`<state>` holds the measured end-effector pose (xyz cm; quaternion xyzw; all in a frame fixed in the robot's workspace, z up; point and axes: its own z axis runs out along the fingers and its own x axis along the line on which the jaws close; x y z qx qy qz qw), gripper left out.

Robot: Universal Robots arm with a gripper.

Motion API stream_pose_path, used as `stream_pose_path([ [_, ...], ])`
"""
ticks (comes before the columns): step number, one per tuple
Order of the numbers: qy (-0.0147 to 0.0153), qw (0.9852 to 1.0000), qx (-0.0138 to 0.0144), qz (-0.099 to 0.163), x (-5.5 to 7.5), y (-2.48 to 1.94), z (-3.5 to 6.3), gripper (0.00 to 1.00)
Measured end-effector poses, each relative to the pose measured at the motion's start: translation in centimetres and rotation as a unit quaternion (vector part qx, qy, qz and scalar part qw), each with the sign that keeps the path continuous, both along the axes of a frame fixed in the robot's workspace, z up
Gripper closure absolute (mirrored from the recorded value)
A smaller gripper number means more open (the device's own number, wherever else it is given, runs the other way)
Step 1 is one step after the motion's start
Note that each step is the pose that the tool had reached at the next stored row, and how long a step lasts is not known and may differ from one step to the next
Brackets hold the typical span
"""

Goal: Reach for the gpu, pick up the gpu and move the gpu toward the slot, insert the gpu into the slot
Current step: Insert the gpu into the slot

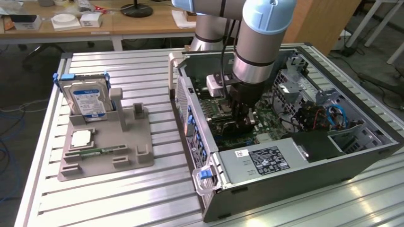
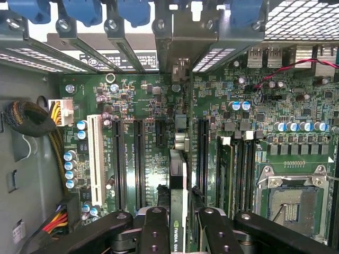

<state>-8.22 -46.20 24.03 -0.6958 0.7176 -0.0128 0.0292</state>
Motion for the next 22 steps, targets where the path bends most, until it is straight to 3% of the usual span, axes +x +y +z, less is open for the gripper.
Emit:
stream_pose_path([
  [9,-0.0002,1.0,0.0004,0.0,0.0,0.01,-0.04,0.73],
  [10,-0.0001,1.0,0.0001,0.0,0.0,0.01,-0.01,0.67],
  [12,0.0001,1.0,-0.0002,0.0,0.0,0.0,0.07,0.67],
  [22,-0.0019,1.0,0.0,0.0,-0.1,0.0,2.37,0.67],
])
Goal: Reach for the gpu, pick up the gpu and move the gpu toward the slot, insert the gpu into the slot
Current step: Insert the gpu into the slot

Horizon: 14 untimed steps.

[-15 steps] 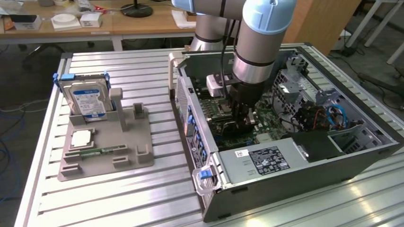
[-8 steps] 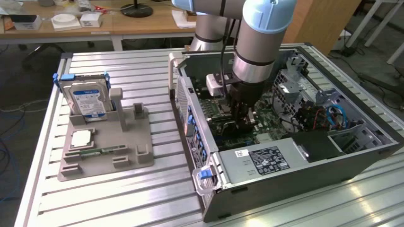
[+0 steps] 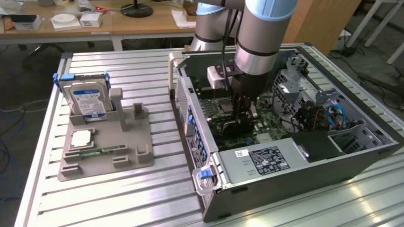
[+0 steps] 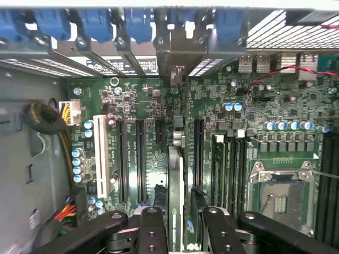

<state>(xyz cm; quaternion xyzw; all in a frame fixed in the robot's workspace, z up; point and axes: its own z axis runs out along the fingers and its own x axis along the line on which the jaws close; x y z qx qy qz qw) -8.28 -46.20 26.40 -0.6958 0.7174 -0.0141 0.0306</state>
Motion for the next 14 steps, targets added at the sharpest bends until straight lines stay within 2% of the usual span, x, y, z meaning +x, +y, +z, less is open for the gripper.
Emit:
stream_pose_path([
  [3,-0.0005,1.0,0.0,0.0,0.0,0.0,0.61,0.67],
  [7,-0.0006,1.0,0.0001,0.0,0.0,0.0,0.68,0.69],
  [9,-0.0006,1.0,0.0,0.0,0.0,0.0,0.7,0.81],
  [11,-0.0005,1.0,-0.0001,0.0,0.0,0.0,0.7,0.81],
  [13,-0.0005,1.0,0.0,0.0,0.0,0.0,0.7,0.9],
  [14,-0.0005,1.0,-0.0001,0.0,0.0,0.0,0.7,0.9],
])
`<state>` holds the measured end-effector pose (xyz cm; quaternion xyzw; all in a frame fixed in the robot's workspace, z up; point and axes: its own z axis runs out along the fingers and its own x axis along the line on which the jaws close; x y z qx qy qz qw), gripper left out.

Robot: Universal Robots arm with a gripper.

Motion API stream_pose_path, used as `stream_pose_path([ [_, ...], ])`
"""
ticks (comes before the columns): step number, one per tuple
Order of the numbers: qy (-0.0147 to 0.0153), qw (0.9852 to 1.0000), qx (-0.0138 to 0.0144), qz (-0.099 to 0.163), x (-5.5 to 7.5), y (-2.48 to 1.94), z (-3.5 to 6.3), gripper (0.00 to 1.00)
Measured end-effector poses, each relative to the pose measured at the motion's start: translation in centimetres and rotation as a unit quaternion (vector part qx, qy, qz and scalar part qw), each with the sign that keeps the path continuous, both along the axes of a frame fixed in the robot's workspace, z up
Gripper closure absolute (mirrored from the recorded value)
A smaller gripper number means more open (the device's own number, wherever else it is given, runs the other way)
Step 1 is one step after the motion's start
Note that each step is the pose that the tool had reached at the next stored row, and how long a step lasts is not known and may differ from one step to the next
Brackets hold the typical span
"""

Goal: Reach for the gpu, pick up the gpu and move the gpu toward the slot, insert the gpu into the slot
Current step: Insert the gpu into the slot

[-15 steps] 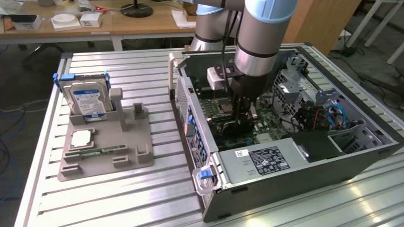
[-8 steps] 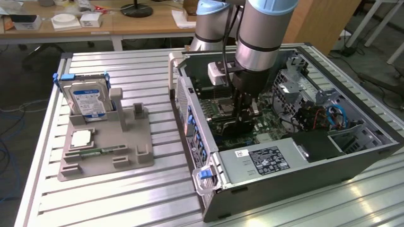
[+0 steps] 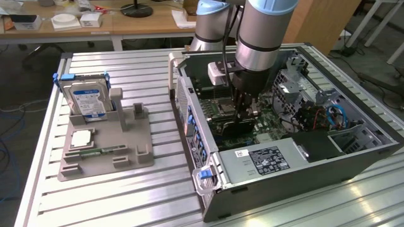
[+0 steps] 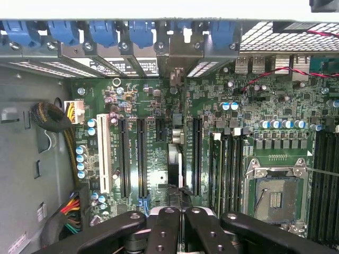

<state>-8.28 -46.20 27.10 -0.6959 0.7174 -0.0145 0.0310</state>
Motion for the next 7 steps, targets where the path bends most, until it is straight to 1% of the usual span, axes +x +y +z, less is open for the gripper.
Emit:
stream_pose_path([
  [7,0.0,1.0,0.0,0.0,0.0,0.0,0.0,0.9],
])
